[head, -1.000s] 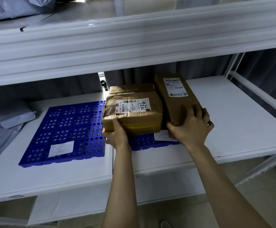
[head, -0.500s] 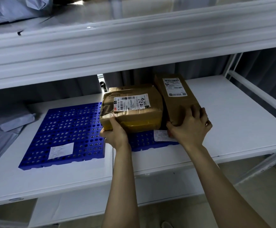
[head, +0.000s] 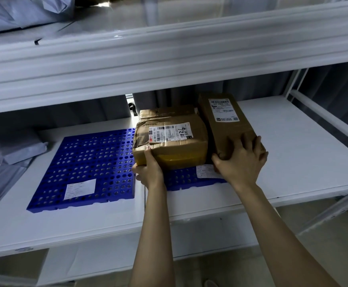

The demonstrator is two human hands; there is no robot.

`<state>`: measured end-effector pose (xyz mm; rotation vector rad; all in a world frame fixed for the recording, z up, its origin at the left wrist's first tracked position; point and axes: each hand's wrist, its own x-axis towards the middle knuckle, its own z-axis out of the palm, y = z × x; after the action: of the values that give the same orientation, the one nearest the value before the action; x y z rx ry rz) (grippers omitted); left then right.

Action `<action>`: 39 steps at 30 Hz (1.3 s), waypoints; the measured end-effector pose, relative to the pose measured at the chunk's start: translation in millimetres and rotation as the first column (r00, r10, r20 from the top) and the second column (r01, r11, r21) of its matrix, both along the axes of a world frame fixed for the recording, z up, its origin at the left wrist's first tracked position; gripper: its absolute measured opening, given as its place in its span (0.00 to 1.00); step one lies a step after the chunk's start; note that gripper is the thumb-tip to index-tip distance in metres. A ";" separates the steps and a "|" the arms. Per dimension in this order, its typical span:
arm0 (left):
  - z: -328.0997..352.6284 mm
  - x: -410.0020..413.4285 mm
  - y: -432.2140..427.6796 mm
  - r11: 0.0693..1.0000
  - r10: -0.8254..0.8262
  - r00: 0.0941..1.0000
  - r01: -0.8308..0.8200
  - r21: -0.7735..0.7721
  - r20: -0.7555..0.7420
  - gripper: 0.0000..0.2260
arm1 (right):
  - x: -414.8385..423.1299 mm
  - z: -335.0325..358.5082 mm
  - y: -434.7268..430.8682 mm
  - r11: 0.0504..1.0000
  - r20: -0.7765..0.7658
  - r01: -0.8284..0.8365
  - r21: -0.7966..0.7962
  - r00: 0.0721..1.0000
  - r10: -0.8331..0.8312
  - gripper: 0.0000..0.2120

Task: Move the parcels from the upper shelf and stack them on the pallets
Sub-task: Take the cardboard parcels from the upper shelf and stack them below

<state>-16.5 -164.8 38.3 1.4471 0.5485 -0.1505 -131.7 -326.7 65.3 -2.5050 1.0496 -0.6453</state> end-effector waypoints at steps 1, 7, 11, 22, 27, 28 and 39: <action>0.2 -0.3 0.3 1.000 -0.004 1.000 0.004 0.010 0.000 0.36 | -0.2 -0.2 0.4 1.000 0.000 -0.007 0.003 1.000 0.007 0.33; 5.1 -8.8 0.1 0.999 -0.013 0.994 0.009 0.040 0.111 0.34 | -2.3 -0.1 5.4 0.999 0.021 -0.034 0.008 0.999 0.034 0.31; 7.0 -12.5 2.1 0.996 -0.064 0.991 0.056 0.071 0.122 0.34 | -4.0 0.6 8.4 0.997 0.043 -0.071 0.001 0.997 0.071 0.28; 28.4 -35.3 15.7 0.947 -0.137 0.944 0.036 0.319 0.300 0.31 | -12.3 0.2 29.4 0.989 0.120 -0.130 -0.072 0.983 0.138 0.25; 38.2 -54.0 23.4 0.899 -0.238 0.896 0.057 0.434 0.375 0.32 | -21.5 4.6 43.4 0.985 0.161 -0.169 -0.044 0.972 0.174 0.26; 40.1 -58.0 24.9 0.894 -0.254 0.888 0.064 0.444 0.383 0.32 | -23.2 5.6 45.8 0.983 0.167 -0.182 -0.036 0.968 0.185 0.27; 80.6 -110.3 55.4 0.804 -0.517 0.659 0.155 0.574 0.546 0.25 | -60.7 48.3 97.4 0.976 0.332 -0.218 -0.015 0.919 0.210 0.28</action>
<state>-126.8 -109.4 118.9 1.9512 -0.3613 0.2473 -192.5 -229.2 113.6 -2.3359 0.6461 -0.9409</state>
